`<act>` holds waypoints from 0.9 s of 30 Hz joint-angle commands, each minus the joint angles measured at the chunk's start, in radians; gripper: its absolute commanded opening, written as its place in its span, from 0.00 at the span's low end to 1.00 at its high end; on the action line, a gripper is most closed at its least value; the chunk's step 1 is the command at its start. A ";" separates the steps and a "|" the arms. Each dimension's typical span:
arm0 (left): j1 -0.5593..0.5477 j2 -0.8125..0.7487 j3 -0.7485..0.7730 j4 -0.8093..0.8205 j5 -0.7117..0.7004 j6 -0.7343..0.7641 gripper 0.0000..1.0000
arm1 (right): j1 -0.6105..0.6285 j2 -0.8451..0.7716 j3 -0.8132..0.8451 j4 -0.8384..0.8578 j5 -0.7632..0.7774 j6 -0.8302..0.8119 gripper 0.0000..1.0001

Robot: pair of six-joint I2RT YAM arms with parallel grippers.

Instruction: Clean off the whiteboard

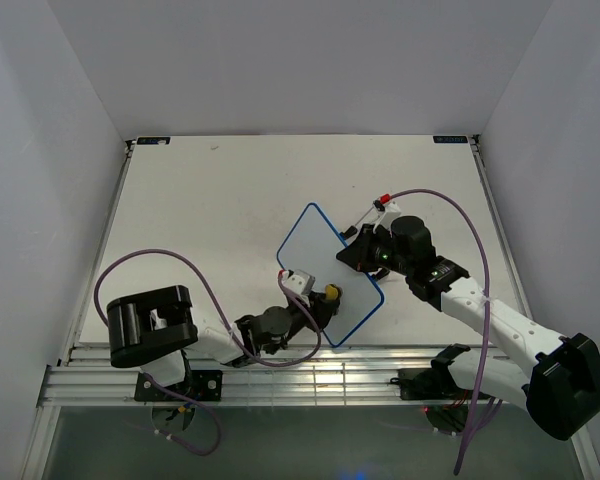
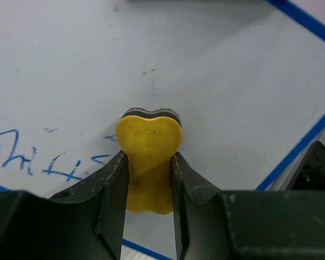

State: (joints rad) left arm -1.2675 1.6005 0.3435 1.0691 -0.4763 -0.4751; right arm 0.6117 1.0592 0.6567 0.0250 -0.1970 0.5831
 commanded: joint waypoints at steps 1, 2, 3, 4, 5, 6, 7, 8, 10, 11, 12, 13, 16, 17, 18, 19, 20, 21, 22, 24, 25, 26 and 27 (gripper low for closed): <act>-0.046 -0.016 0.069 -0.057 0.099 0.055 0.02 | 0.059 -0.028 0.012 0.194 -0.216 0.138 0.08; -0.049 -0.017 0.074 -0.060 0.107 0.056 0.02 | 0.059 -0.031 0.008 0.196 -0.216 0.139 0.08; -0.050 -0.017 0.081 -0.067 0.101 0.056 0.02 | 0.059 -0.033 0.006 0.199 -0.216 0.141 0.08; -0.049 -0.014 0.083 -0.072 0.090 0.055 0.02 | 0.059 -0.033 0.004 0.200 -0.217 0.144 0.08; -0.047 -0.011 0.086 -0.081 0.062 0.061 0.02 | 0.059 -0.033 0.001 0.204 -0.220 0.146 0.08; -0.041 -0.008 0.084 -0.089 0.055 0.058 0.02 | 0.059 -0.036 0.000 0.208 -0.225 0.147 0.08; -0.017 -0.008 0.072 -0.089 0.061 0.046 0.02 | 0.059 -0.036 -0.002 0.208 -0.226 0.150 0.08; 0.000 -0.013 0.059 -0.084 0.080 0.030 0.02 | 0.059 -0.041 -0.003 0.210 -0.226 0.150 0.08; 0.052 -0.033 0.014 -0.074 0.088 -0.003 0.02 | 0.059 -0.048 -0.005 0.207 -0.225 0.150 0.08; 0.074 -0.040 0.002 -0.074 0.090 -0.016 0.02 | 0.059 -0.051 -0.006 0.207 -0.225 0.150 0.08; 0.097 -0.046 -0.012 -0.075 0.100 -0.025 0.02 | 0.059 -0.053 -0.009 0.207 -0.225 0.152 0.08; 0.144 -0.053 -0.023 -0.077 0.102 -0.037 0.02 | 0.059 -0.053 -0.011 0.207 -0.228 0.152 0.08; 0.221 -0.060 -0.024 -0.161 0.099 -0.054 0.02 | 0.059 -0.054 -0.019 0.211 -0.228 0.153 0.08; 0.232 -0.056 -0.018 -0.170 0.097 -0.053 0.02 | 0.059 -0.053 -0.020 0.216 -0.228 0.153 0.08; 0.243 -0.051 -0.017 -0.176 0.096 -0.053 0.02 | 0.059 -0.051 -0.023 0.217 -0.229 0.156 0.08; 0.258 -0.050 -0.014 -0.181 0.100 -0.053 0.02 | 0.059 -0.050 -0.026 0.222 -0.231 0.158 0.08; 0.264 -0.047 -0.011 -0.182 0.099 -0.053 0.02 | 0.059 -0.047 -0.028 0.225 -0.232 0.159 0.08; 0.267 -0.036 -0.003 -0.185 0.099 -0.053 0.02 | 0.059 -0.045 -0.029 0.236 -0.239 0.164 0.08; 0.269 -0.033 0.002 -0.184 0.103 -0.053 0.02 | 0.060 -0.044 -0.034 0.242 -0.243 0.167 0.08; 0.267 -0.031 0.011 -0.184 0.133 -0.060 0.02 | 0.059 -0.039 -0.039 0.254 -0.249 0.172 0.08; 0.263 -0.036 0.014 -0.182 0.146 -0.071 0.02 | 0.059 -0.038 -0.040 0.257 -0.249 0.175 0.08; 0.241 -0.039 0.017 -0.173 0.153 -0.072 0.02 | 0.059 -0.036 -0.040 0.259 -0.251 0.175 0.08; 0.226 -0.042 0.022 -0.169 0.151 -0.060 0.02 | 0.059 -0.033 -0.040 0.259 -0.252 0.175 0.08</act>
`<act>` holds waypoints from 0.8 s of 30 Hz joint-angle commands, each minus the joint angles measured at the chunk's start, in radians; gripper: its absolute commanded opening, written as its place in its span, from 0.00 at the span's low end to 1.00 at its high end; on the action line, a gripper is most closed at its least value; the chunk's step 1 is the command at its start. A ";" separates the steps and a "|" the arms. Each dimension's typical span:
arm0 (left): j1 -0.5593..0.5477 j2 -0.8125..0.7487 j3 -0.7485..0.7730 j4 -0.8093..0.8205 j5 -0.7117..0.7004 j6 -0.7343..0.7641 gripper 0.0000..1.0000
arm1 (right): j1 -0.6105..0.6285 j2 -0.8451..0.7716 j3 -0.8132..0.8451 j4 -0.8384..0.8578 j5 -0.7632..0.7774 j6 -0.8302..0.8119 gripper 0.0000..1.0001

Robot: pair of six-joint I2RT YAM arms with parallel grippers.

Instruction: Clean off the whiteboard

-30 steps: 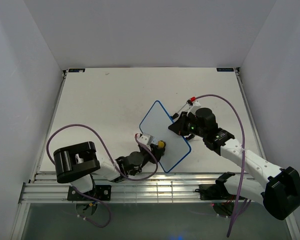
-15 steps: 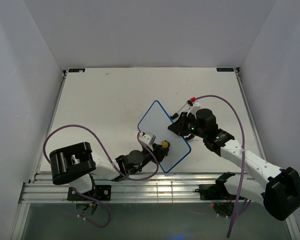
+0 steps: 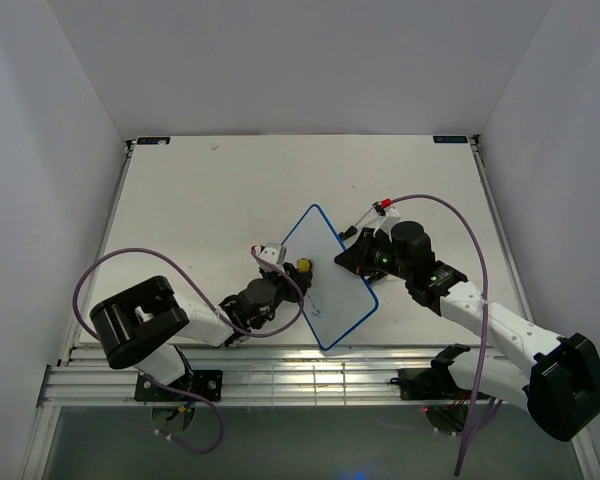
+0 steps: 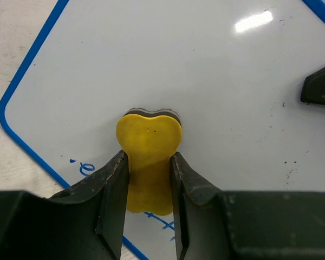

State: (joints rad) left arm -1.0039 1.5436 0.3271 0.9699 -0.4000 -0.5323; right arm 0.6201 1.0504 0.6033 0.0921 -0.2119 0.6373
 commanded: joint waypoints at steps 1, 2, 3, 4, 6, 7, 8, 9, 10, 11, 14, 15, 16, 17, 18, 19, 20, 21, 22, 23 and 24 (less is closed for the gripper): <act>-0.077 0.009 0.049 -0.065 0.070 0.005 0.02 | 0.049 -0.024 0.015 0.195 -0.238 0.121 0.08; -0.099 0.006 0.053 -0.054 0.069 0.012 0.02 | 0.050 -0.024 0.015 0.195 -0.238 0.121 0.08; -0.119 0.001 0.059 -0.050 0.069 0.032 0.02 | 0.050 -0.024 0.015 0.195 -0.235 0.121 0.08; -0.165 -0.007 0.076 -0.048 0.063 0.043 0.02 | 0.050 -0.024 0.015 0.192 -0.231 0.121 0.08; -0.203 -0.026 0.095 -0.046 0.053 0.066 0.02 | 0.050 -0.024 0.010 0.190 -0.224 0.116 0.08; -0.219 -0.031 0.105 -0.048 0.056 0.087 0.02 | 0.050 -0.024 0.009 0.190 -0.224 0.116 0.08; -0.240 -0.042 0.125 -0.049 0.061 0.097 0.02 | 0.050 -0.023 0.006 0.192 -0.222 0.116 0.08; -0.248 -0.045 0.135 -0.048 0.078 0.104 0.02 | 0.050 -0.023 0.001 0.193 -0.222 0.116 0.08; -0.255 -0.045 0.144 -0.049 0.081 0.113 0.02 | 0.050 -0.023 0.000 0.193 -0.222 0.116 0.08; -0.262 -0.042 0.165 -0.060 0.081 0.129 0.02 | 0.050 -0.023 -0.002 0.195 -0.222 0.116 0.08; -0.260 -0.019 0.187 -0.091 0.058 0.135 0.02 | 0.050 -0.032 0.000 0.198 -0.225 0.121 0.08; -0.260 -0.008 0.185 -0.097 0.034 0.135 0.02 | 0.050 -0.035 0.000 0.195 -0.221 0.121 0.08; -0.262 -0.002 0.184 -0.111 0.017 0.132 0.02 | 0.050 -0.042 0.006 0.192 -0.216 0.119 0.08; -0.262 0.001 0.179 -0.120 0.000 0.118 0.02 | 0.050 -0.046 0.009 0.184 -0.213 0.117 0.08; -0.260 0.004 0.164 -0.128 -0.014 0.112 0.02 | 0.050 -0.050 0.012 0.172 -0.202 0.110 0.08; -0.260 0.003 0.152 -0.135 -0.038 0.103 0.02 | 0.050 -0.056 0.018 0.163 -0.195 0.107 0.08; -0.260 -0.002 0.136 -0.135 -0.048 0.085 0.02 | 0.049 -0.058 0.019 0.155 -0.189 0.104 0.08; -0.260 -0.017 0.100 -0.137 -0.059 0.075 0.02 | 0.050 -0.061 0.023 0.141 -0.172 0.098 0.08; -0.260 -0.028 0.080 -0.143 -0.089 0.062 0.02 | 0.049 -0.064 0.024 0.135 -0.164 0.094 0.08; -0.259 -0.039 0.061 -0.151 -0.106 0.031 0.02 | 0.049 -0.069 0.027 0.129 -0.147 0.091 0.08; -0.256 -0.048 0.026 -0.158 -0.118 0.016 0.02 | 0.049 -0.070 0.027 0.120 -0.136 0.088 0.08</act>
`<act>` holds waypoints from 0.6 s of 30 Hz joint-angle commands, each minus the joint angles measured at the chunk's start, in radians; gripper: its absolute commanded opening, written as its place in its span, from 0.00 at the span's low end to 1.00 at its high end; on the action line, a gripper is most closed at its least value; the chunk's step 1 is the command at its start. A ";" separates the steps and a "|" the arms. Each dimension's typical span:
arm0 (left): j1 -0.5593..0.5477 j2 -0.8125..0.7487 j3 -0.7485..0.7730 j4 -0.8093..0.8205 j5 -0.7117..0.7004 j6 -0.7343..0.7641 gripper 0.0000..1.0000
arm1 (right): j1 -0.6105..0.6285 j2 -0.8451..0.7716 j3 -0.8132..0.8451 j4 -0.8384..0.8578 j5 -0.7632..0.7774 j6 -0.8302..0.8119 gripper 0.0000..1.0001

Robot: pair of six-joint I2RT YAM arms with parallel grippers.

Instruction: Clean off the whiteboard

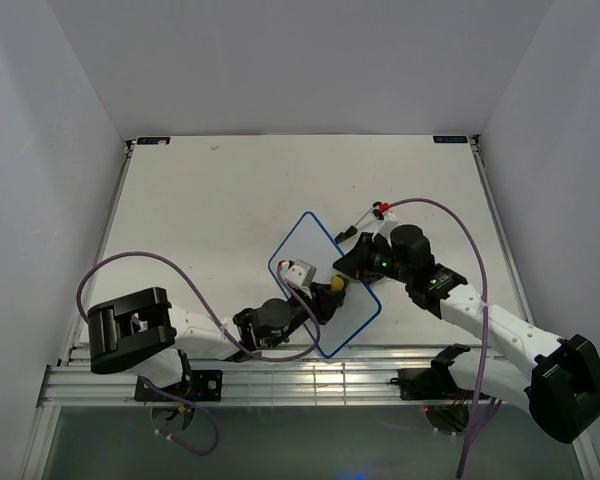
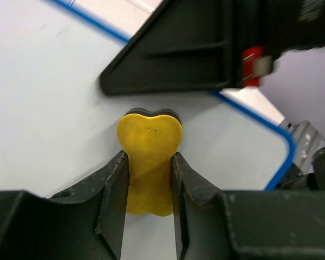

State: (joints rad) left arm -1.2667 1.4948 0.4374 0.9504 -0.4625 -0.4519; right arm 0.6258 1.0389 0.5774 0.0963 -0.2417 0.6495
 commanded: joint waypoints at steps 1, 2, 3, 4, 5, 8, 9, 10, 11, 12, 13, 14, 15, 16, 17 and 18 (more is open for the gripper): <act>0.021 -0.020 -0.100 -0.162 -0.076 -0.085 0.02 | 0.043 -0.065 0.055 0.112 -0.097 0.073 0.08; 0.030 -0.028 -0.115 -0.171 -0.083 -0.103 0.02 | 0.043 -0.069 0.053 0.109 -0.078 0.073 0.08; 0.041 -0.037 -0.130 -0.180 -0.088 -0.137 0.02 | 0.043 -0.073 0.052 0.109 -0.067 0.073 0.08; 0.070 -0.053 -0.155 -0.202 -0.088 -0.157 0.02 | 0.041 -0.082 0.052 0.109 -0.058 0.078 0.08; 0.085 -0.060 -0.164 -0.212 -0.078 -0.177 0.02 | 0.041 -0.085 0.052 0.109 -0.050 0.079 0.08; 0.156 -0.079 -0.177 -0.255 -0.038 -0.228 0.02 | 0.043 -0.089 0.052 0.111 -0.051 0.081 0.08; 0.197 -0.080 -0.174 -0.265 -0.024 -0.235 0.02 | 0.041 -0.088 0.050 0.112 -0.057 0.082 0.08; 0.223 -0.082 -0.169 -0.288 -0.007 -0.252 0.02 | 0.041 -0.088 0.050 0.115 -0.065 0.084 0.08; 0.254 -0.076 -0.158 -0.295 0.016 -0.260 0.02 | 0.041 -0.088 0.047 0.128 -0.076 0.093 0.08; 0.310 -0.074 -0.151 -0.300 0.069 -0.266 0.02 | 0.043 -0.089 0.038 0.140 -0.083 0.099 0.08; 0.335 -0.068 -0.141 -0.311 0.094 -0.269 0.02 | 0.043 -0.089 0.035 0.148 -0.091 0.104 0.08; 0.360 -0.062 -0.115 -0.318 0.119 -0.269 0.02 | 0.043 -0.086 0.033 0.157 -0.105 0.107 0.08; 0.398 -0.053 -0.102 -0.328 0.163 -0.271 0.02 | 0.043 -0.083 0.035 0.157 -0.113 0.108 0.08; 0.412 -0.050 -0.085 -0.349 0.177 -0.269 0.02 | 0.043 -0.076 0.038 0.157 -0.120 0.108 0.08; 0.427 -0.048 -0.053 -0.363 0.192 -0.271 0.02 | 0.043 -0.073 0.038 0.157 -0.128 0.108 0.08; 0.446 -0.047 -0.033 -0.381 0.199 -0.275 0.02 | 0.043 -0.071 0.038 0.158 -0.127 0.110 0.08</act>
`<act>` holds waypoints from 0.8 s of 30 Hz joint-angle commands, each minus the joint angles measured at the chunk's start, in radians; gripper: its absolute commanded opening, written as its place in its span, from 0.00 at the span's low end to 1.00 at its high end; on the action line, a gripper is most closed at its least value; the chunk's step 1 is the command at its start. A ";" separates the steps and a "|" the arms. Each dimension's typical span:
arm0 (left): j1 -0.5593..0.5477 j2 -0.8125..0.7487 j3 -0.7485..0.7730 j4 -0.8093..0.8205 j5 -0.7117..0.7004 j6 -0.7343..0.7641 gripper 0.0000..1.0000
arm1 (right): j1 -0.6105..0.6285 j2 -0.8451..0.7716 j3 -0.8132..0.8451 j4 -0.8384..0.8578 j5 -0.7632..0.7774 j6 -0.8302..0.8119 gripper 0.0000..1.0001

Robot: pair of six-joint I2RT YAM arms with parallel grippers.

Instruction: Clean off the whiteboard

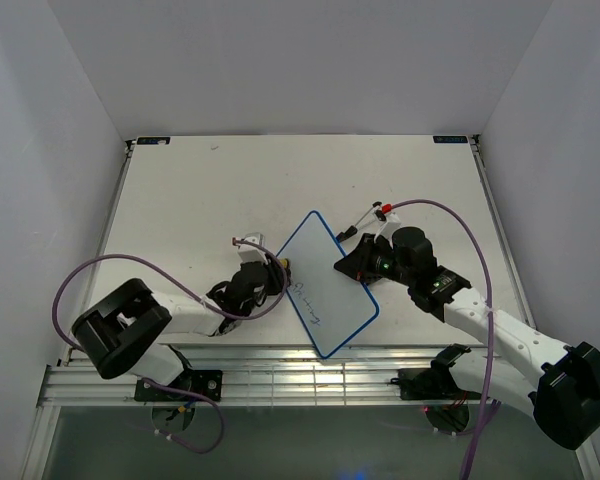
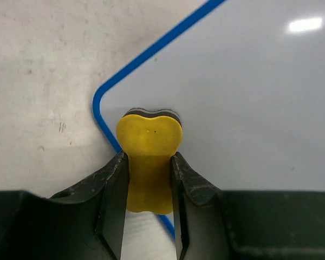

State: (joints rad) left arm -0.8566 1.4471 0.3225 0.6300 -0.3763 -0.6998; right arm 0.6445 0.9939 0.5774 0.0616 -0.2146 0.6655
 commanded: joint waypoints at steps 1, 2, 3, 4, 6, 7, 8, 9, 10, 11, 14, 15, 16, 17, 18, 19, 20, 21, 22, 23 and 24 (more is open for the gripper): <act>0.044 0.004 0.102 -0.111 0.109 -0.032 0.02 | 0.024 -0.026 0.033 0.195 -0.152 0.094 0.08; 0.050 0.009 0.124 -0.139 0.100 -0.043 0.02 | 0.024 -0.029 0.030 0.198 -0.146 0.095 0.08; 0.062 0.027 0.165 -0.188 0.094 -0.050 0.02 | 0.024 -0.032 0.027 0.207 -0.146 0.101 0.08; 0.065 0.038 0.182 -0.202 0.091 -0.056 0.02 | 0.023 -0.034 0.024 0.210 -0.144 0.103 0.08; 0.065 0.056 0.211 -0.219 0.093 -0.069 0.02 | 0.024 -0.032 0.025 0.213 -0.143 0.106 0.08; 0.065 0.070 0.211 -0.217 0.108 -0.078 0.02 | 0.023 -0.032 0.027 0.214 -0.141 0.108 0.08; 0.065 0.073 0.211 -0.216 0.109 -0.087 0.02 | 0.024 -0.034 0.027 0.216 -0.140 0.109 0.08; 0.053 0.081 0.211 -0.216 0.105 -0.093 0.02 | 0.024 -0.034 0.026 0.218 -0.138 0.111 0.08; 0.044 0.084 0.207 -0.211 0.093 -0.093 0.02 | 0.023 -0.035 0.027 0.222 -0.137 0.114 0.08; 0.034 0.085 0.201 -0.208 0.076 -0.093 0.02 | 0.024 -0.038 0.027 0.222 -0.134 0.115 0.08; -0.007 0.067 0.162 -0.159 0.060 -0.096 0.02 | 0.024 -0.035 0.029 0.227 -0.132 0.118 0.08; -0.028 0.059 0.156 -0.147 0.060 -0.099 0.02 | 0.024 -0.032 0.027 0.228 -0.131 0.120 0.08; -0.041 0.053 0.145 -0.142 0.062 -0.115 0.02 | 0.023 -0.031 0.026 0.240 -0.132 0.121 0.08; -0.053 0.038 0.139 -0.138 0.062 -0.122 0.02 | 0.023 -0.029 0.022 0.248 -0.134 0.131 0.08; -0.079 0.032 0.135 -0.130 0.063 -0.130 0.02 | 0.023 -0.026 0.016 0.257 -0.137 0.137 0.08; -0.088 0.021 0.130 -0.130 0.065 -0.156 0.02 | 0.023 -0.026 0.013 0.264 -0.138 0.141 0.08; -0.096 0.009 0.116 -0.128 0.071 -0.174 0.02 | 0.023 -0.024 0.010 0.277 -0.137 0.152 0.08; -0.102 0.004 0.110 -0.128 0.091 -0.194 0.02 | 0.024 -0.026 0.006 0.283 -0.137 0.155 0.08; -0.102 0.001 0.104 -0.128 0.106 -0.216 0.02 | 0.023 -0.029 0.001 0.287 -0.132 0.158 0.08; -0.102 -0.002 0.093 -0.128 0.118 -0.254 0.02 | 0.023 -0.032 -0.002 0.290 -0.121 0.161 0.08; -0.102 -0.005 0.089 -0.130 0.138 -0.270 0.02 | 0.023 -0.043 -0.005 0.293 -0.112 0.167 0.08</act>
State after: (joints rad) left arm -0.9340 1.4548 0.4316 0.5079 -0.3782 -0.8703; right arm 0.6369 0.9939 0.5529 0.1013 -0.1577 0.6983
